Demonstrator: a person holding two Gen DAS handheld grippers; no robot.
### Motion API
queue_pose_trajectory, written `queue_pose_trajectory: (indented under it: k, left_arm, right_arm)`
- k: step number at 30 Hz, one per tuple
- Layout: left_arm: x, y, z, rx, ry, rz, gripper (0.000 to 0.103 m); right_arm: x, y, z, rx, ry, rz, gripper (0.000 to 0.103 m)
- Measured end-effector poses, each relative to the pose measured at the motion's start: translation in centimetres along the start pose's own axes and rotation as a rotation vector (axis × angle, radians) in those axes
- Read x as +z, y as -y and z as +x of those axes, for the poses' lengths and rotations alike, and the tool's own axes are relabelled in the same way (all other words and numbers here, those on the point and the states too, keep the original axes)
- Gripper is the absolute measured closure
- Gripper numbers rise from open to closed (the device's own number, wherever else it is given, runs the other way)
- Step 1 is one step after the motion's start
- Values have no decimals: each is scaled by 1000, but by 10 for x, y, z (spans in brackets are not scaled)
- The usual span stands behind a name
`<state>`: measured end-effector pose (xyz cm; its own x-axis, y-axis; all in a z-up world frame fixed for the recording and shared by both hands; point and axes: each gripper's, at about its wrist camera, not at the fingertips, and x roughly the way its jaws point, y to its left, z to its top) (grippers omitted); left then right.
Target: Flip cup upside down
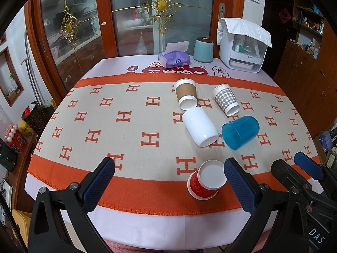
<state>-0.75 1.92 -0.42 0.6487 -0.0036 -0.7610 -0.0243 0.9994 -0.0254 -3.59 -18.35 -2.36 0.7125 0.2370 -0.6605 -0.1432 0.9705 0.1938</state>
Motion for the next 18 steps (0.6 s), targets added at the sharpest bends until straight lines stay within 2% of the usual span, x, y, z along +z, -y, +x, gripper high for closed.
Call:
queue_pose_trajectory:
  k: [18]
  left_arm:
    - [-3, -2, 1, 4, -1, 1, 1]
  right_arm:
    - [-4, -1, 1, 1, 2, 2, 35]
